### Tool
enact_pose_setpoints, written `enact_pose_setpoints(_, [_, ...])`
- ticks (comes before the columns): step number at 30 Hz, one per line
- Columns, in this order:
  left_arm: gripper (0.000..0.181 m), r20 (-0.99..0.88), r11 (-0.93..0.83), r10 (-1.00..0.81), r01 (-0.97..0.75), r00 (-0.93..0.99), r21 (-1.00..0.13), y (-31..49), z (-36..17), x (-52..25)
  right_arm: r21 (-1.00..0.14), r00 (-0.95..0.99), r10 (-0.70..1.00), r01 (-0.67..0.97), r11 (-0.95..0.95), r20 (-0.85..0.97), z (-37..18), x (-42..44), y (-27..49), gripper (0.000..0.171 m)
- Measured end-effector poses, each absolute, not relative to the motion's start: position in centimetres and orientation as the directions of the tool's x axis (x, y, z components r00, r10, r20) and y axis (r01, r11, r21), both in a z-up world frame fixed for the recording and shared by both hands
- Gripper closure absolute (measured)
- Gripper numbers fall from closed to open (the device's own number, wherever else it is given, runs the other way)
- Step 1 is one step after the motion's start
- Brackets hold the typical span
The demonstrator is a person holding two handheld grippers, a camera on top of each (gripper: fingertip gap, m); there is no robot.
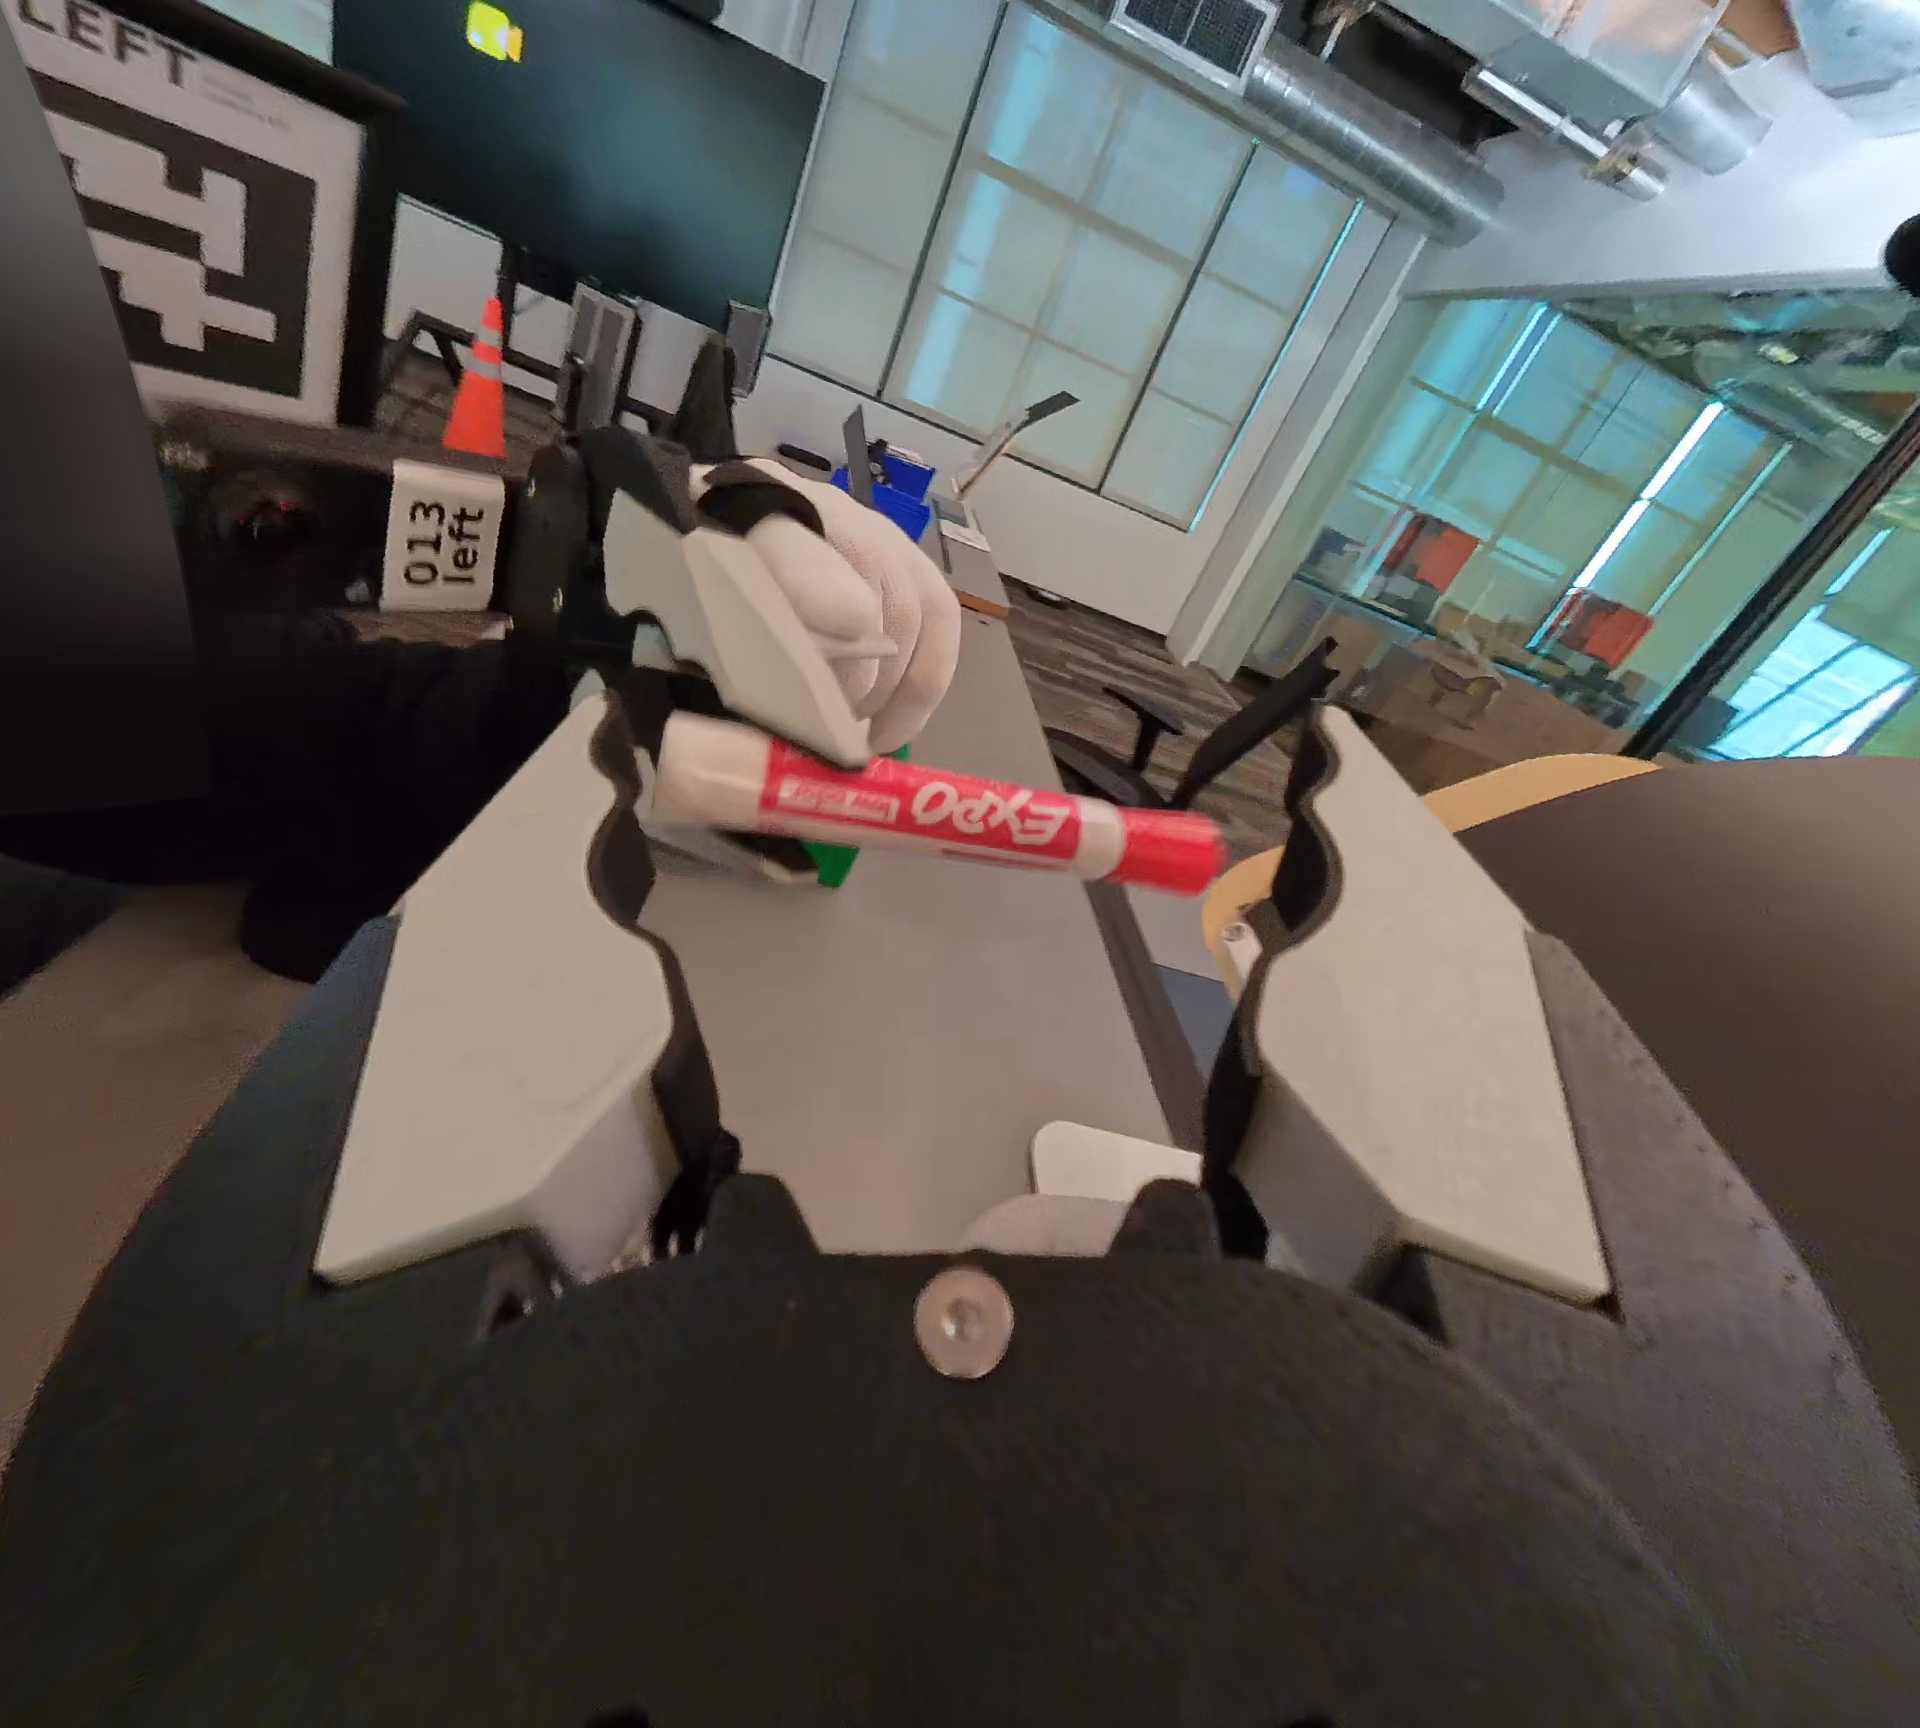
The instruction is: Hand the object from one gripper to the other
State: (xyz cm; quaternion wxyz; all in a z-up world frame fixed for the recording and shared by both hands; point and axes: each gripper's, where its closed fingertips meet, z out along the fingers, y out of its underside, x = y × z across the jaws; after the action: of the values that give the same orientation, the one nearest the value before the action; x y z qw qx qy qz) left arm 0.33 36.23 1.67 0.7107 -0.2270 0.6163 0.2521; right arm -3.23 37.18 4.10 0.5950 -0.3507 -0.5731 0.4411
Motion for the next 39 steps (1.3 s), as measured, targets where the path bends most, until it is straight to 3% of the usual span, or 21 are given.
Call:
enact_pose_setpoints(1, [0.164, -0.989, 0.773, 0.026, -0.630, 0.149, -0.075, 36.3, 1.9, 0.2, -0.910, -0.022, 0.914, -0.102, 0.402, 0.406, 4.1, -3.2, 37.3, 0.045])
enact_pose_setpoints(4, [0.164, -0.935, 0.771, -0.180, -0.547, 0.305, -0.327, 36.6, 3.7, -1.1, -0.790, 0.056, 0.788, 0.018, 0.613, 0.613, 3.6, -3.0, 37.3, 0.057])
enact_pose_setpoints(7, [0.164, -0.808, 0.673, -0.460, -0.450, 0.367, -0.587, 37.2, 4.2, -2.6, -0.528, 0.086, 0.523, 0.201, 0.825, 0.848, 2.7, -3.5, 36.7, 0.078])
enact_pose_setpoints(9, [0.164, -0.748, 0.617, -0.555, -0.423, 0.364, -0.664, 37.5, 4.0, -3.3, -0.382, 0.078, 0.375, 0.249, 0.890, 0.924, 2.5, -4.1, 35.5, 0.095])
enact_pose_setpoints(11, [0.164, -0.705, 0.558, -0.623, -0.438, 0.340, -0.704, 37.8, 3.2, -3.7, -0.337, 0.085, 0.327, 0.259, 0.905, 0.941, 2.6, -4.7, 34.8, 0.105])
enact_pose_setpoints(13, [0.164, -0.706, 0.554, -0.639, -0.454, 0.305, -0.698, 37.7, 2.5, -3.8, -0.357, 0.109, 0.340, 0.273, 0.893, 0.934, 2.7, -4.9, 35.2, 0.115])
enact_pose_setpoints(18, [0.164, -0.778, 0.567, -0.587, -0.572, 0.225, -0.593, 37.7, 0.6, -3.3, -0.531, 0.122, 0.517, 0.172, 0.830, 0.847, 3.3, -4.8, 35.1, 0.136])
enact_pose_setpoints(22, [0.164, -0.810, 0.579, -0.557, -0.613, 0.185, -0.538, 37.7, -0.3, -2.7, -0.557, 0.087, 0.551, 0.185, 0.810, 0.830, 2.8, -4.8, 35.2, 0.147])
enact_pose_setpoints(28, [0.164, -0.822, 0.582, -0.542, -0.627, 0.176, -0.518, 37.7, -0.4, -2.7, -0.567, 0.004, 0.583, 0.237, 0.789, 0.813, 1.0, -5.1, 35.2, 0.141])
enact_pose_setpoints(39, [0.164, -0.841, 0.609, -0.525, -0.633, 0.130, -0.478, 37.2, -0.8, -2.8, -0.645, -0.051, 0.663, 0.188, 0.741, 0.747, 0.6, -4.9, 34.9, 0.154])
